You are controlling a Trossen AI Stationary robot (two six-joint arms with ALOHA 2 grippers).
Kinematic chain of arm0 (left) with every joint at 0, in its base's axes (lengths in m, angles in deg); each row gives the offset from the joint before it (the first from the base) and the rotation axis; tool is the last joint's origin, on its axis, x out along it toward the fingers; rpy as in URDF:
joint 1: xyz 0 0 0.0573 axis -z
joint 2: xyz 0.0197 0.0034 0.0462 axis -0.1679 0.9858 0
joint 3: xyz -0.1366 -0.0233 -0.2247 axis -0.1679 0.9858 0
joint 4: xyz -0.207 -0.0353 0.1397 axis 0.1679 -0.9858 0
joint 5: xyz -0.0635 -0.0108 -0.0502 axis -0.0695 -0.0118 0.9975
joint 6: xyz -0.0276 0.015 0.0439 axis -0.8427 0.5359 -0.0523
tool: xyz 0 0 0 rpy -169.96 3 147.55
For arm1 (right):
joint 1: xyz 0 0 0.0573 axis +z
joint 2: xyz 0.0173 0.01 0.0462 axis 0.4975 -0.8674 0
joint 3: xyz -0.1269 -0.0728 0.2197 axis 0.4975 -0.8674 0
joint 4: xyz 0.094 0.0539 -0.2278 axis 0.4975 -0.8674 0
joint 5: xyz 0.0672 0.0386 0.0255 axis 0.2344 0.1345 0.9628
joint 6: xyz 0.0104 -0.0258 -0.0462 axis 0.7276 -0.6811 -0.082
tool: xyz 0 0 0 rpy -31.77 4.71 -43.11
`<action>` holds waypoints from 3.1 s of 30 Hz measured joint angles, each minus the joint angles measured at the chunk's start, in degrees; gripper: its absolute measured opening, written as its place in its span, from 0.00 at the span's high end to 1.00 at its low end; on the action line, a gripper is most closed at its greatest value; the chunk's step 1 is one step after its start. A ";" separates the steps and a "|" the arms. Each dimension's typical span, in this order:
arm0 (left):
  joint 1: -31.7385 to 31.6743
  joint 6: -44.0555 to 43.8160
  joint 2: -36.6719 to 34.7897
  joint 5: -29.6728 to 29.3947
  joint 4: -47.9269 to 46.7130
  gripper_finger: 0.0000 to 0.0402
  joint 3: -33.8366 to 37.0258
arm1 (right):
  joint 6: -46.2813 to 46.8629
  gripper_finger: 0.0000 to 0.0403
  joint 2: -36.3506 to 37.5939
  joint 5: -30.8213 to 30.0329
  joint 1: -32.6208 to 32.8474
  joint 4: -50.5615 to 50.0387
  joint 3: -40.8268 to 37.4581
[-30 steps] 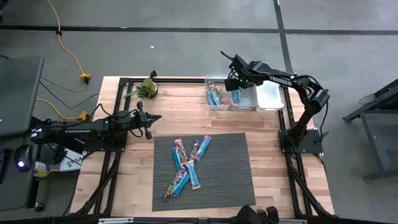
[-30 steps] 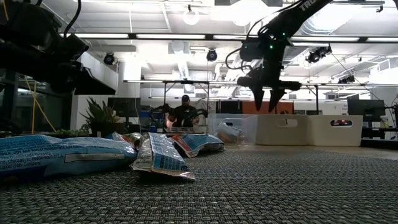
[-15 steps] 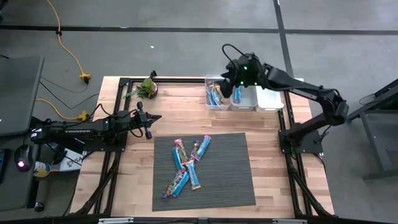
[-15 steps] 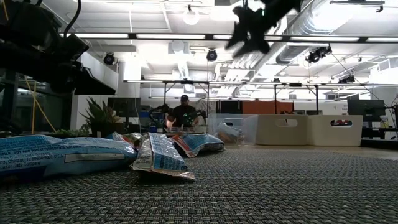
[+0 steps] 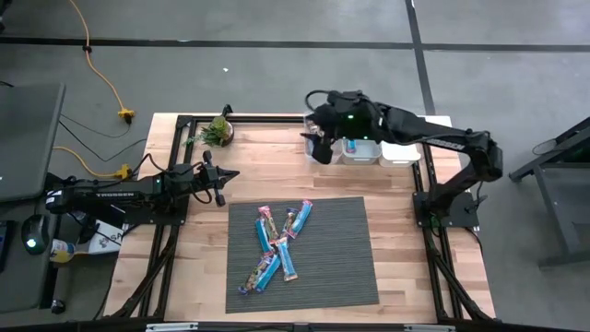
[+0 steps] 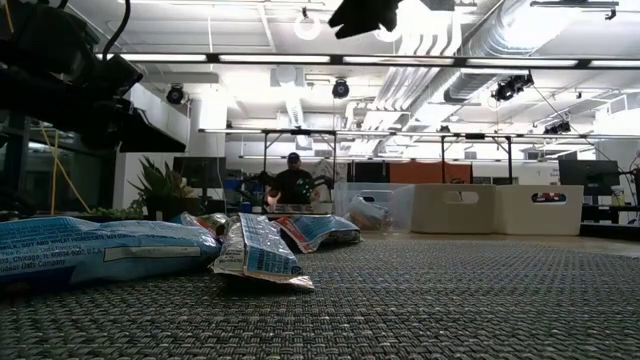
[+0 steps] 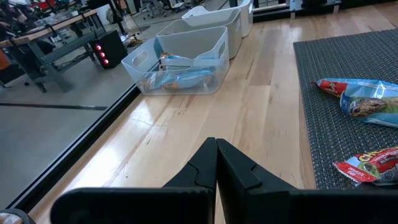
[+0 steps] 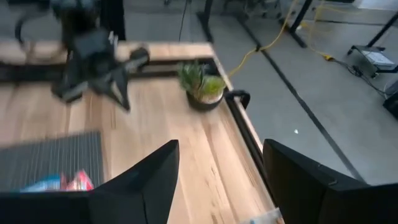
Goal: Pick and place Granola Bars by type
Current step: Put the red granola bar into the gray bin
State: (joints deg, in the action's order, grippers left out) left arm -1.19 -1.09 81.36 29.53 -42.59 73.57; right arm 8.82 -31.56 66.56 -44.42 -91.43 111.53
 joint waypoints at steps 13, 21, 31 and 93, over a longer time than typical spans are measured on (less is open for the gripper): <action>-0.01 -0.02 0.00 0.00 0.00 1.00 0.00 | -13.07 0.46 -17.07 -0.39 6.10 -20.63 21.65; -0.01 0.00 0.00 0.00 0.00 1.00 0.00 | -20.77 0.47 -21.93 -4.44 10.83 -26.21 20.75; 0.00 0.00 0.00 0.00 0.00 1.00 0.00 | -21.09 0.47 -22.71 -6.84 14.67 -25.07 6.60; -0.02 0.00 0.00 0.07 -0.02 1.00 0.00 | -26.83 0.48 -27.31 -7.38 24.30 -0.02 -11.73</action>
State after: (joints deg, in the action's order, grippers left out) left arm -1.21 -1.09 81.35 29.60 -42.61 73.57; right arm -18.01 -58.87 59.18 -20.12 -91.45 99.80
